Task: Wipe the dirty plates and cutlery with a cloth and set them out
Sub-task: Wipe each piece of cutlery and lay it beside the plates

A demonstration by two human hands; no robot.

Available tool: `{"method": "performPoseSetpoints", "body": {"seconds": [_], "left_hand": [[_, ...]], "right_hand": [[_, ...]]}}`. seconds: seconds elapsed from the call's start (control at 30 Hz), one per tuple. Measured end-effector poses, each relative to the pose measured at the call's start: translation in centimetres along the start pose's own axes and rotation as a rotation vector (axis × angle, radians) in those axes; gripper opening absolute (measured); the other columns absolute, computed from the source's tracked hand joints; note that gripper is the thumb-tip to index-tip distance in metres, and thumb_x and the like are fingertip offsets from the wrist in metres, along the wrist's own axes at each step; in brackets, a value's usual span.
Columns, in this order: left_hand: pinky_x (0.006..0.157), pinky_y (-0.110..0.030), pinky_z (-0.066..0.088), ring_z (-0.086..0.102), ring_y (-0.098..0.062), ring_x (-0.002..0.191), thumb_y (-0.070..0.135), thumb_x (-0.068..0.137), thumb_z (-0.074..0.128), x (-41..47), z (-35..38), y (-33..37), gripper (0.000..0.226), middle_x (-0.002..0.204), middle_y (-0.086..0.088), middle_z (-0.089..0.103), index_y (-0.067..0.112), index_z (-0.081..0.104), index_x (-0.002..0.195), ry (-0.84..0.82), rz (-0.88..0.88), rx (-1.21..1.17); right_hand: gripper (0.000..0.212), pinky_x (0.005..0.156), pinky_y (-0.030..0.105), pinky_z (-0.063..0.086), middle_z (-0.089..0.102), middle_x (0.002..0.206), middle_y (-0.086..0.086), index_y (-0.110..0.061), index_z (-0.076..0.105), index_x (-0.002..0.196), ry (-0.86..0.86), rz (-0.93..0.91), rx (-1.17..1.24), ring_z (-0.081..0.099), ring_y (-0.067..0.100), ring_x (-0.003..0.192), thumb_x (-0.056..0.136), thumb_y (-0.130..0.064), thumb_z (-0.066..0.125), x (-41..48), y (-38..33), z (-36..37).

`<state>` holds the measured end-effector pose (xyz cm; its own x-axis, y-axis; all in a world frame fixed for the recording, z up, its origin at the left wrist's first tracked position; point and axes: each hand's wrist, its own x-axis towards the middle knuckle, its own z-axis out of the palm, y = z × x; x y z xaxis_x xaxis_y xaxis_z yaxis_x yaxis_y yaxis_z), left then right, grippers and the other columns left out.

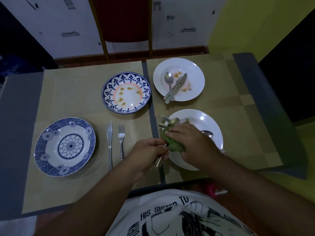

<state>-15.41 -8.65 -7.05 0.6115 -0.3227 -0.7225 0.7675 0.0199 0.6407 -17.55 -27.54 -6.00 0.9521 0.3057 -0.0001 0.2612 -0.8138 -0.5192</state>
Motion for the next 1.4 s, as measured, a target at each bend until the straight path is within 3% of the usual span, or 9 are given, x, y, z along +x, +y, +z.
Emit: {"method": "performPoseSetpoints", "body": {"seconds": [0.23, 0.43, 0.57, 0.67, 0.87, 1.03, 1.13, 1.33, 1.4], "left_hand": [[0.072, -0.023, 0.057, 0.072, -0.014, 0.078, -0.005, 0.092, 0.062, -0.7, -0.4, -0.9, 0.024, 0.096, -0.013, 0.078, 0.009, 0.080, 0.101, -0.022, 0.007, -0.038], [0.068, -0.020, 0.056, 0.075, -0.013, 0.084, -0.004, 0.091, 0.065, -0.8, -1.0, -0.6, 0.024, 0.100, -0.010, 0.079, 0.012, 0.079, 0.101, -0.028, -0.006, 0.000], [0.067, -0.026, 0.058, 0.074, -0.016, 0.086, 0.000, 0.091, 0.067, -1.0, -1.6, -0.6, 0.022, 0.100, -0.009, 0.079, 0.014, 0.079, 0.104, -0.002, -0.037, 0.007], [0.058, -0.026, 0.056, 0.071, -0.013, 0.074, 0.001, 0.092, 0.067, -1.0, -2.3, -0.7, 0.020, 0.091, -0.007, 0.078, 0.012, 0.077, 0.106, 0.037, -0.032, -0.010], [0.075, -0.041, 0.062, 0.072, -0.025, 0.081, -0.001, 0.093, 0.063, 0.1, -5.3, -2.3, 0.025, 0.101, -0.017, 0.077, 0.008, 0.073, 0.115, 0.248, -0.005, -0.053], [0.047, -0.024, 0.053, 0.068, -0.015, 0.054, -0.005, 0.092, 0.063, 1.4, -6.7, -3.3, 0.020, 0.073, -0.009, 0.076, 0.007, 0.074, 0.103, 0.396, -0.035, -0.096], [0.043, -0.022, 0.049, 0.063, -0.011, 0.044, -0.003, 0.090, 0.067, 2.4, -7.0, -3.8, 0.017, 0.060, -0.004, 0.071, 0.007, 0.073, 0.103, 0.435, -0.105, -0.117], [0.059, -0.031, 0.052, 0.069, -0.022, 0.066, 0.000, 0.084, 0.071, 3.3, -7.9, -4.6, 0.023, 0.083, -0.014, 0.078, 0.007, 0.076, 0.105, 0.447, -0.096, -0.026], [0.056, -0.030, 0.051, 0.068, -0.020, 0.059, 0.003, 0.082, 0.070, 3.1, -7.9, -4.4, 0.017, 0.074, -0.010, 0.075, 0.002, 0.076, 0.099, 0.443, -0.090, -0.043]], "right_hand": [[0.062, 0.101, 0.040, 0.042, 0.063, 0.125, -0.001, -0.023, 0.064, 0.127, -0.079, 0.148, -0.078, 0.050, 0.021, 0.120, 0.067, -0.008, 0.074, 2.2, 2.2, -1.0], [0.062, 0.109, 0.038, 0.035, 0.067, 0.117, 0.004, -0.015, 0.067, 0.121, -0.058, 0.034, -0.068, 0.056, 0.025, 0.113, 0.061, -0.003, 0.074, 0.9, 1.0, 0.0], [0.051, 0.088, 0.021, 0.033, 0.070, 0.104, 0.014, -0.004, 0.071, 0.108, -0.007, 0.071, -0.051, 0.060, 0.033, 0.099, 0.058, 0.007, 0.071, 3.1, 1.1, -0.7], [0.055, 0.094, 0.024, 0.034, 0.066, 0.113, 0.014, -0.004, 0.067, 0.118, 0.066, 0.112, 0.018, 0.057, 0.032, 0.107, 0.064, 0.007, 0.067, 3.5, 0.5, -0.8], [0.064, 0.101, 0.030, 0.038, 0.062, 0.123, 0.006, -0.011, 0.061, 0.129, 0.076, 0.030, 0.083, 0.052, 0.024, 0.114, 0.067, 0.004, 0.067, 2.9, -0.6, 0.1], [0.062, 0.100, 0.034, 0.043, 0.061, 0.125, 0.000, -0.016, 0.062, 0.128, 0.043, -0.030, 0.103, 0.054, 0.020, 0.115, 0.069, 0.002, 0.070, 2.7, -0.9, 1.5], [0.065, 0.100, 0.032, 0.044, 0.060, 0.125, -0.004, -0.019, 0.061, 0.129, 0.019, -0.057, 0.101, 0.052, 0.015, 0.116, 0.068, 0.000, 0.071, 2.6, -0.9, 2.2], [0.065, 0.098, 0.035, 0.045, 0.059, 0.125, -0.007, -0.024, 0.059, 0.130, 0.005, -0.076, 0.105, 0.052, 0.013, 0.116, 0.069, -0.004, 0.071, 2.8, -0.6, 3.2], [0.067, 0.097, 0.037, 0.046, 0.059, 0.125, -0.007, -0.024, 0.059, 0.130, 0.004, -0.079, 0.110, 0.053, 0.015, 0.115, 0.068, -0.004, 0.072, 2.8, -0.6, 3.3]]}}
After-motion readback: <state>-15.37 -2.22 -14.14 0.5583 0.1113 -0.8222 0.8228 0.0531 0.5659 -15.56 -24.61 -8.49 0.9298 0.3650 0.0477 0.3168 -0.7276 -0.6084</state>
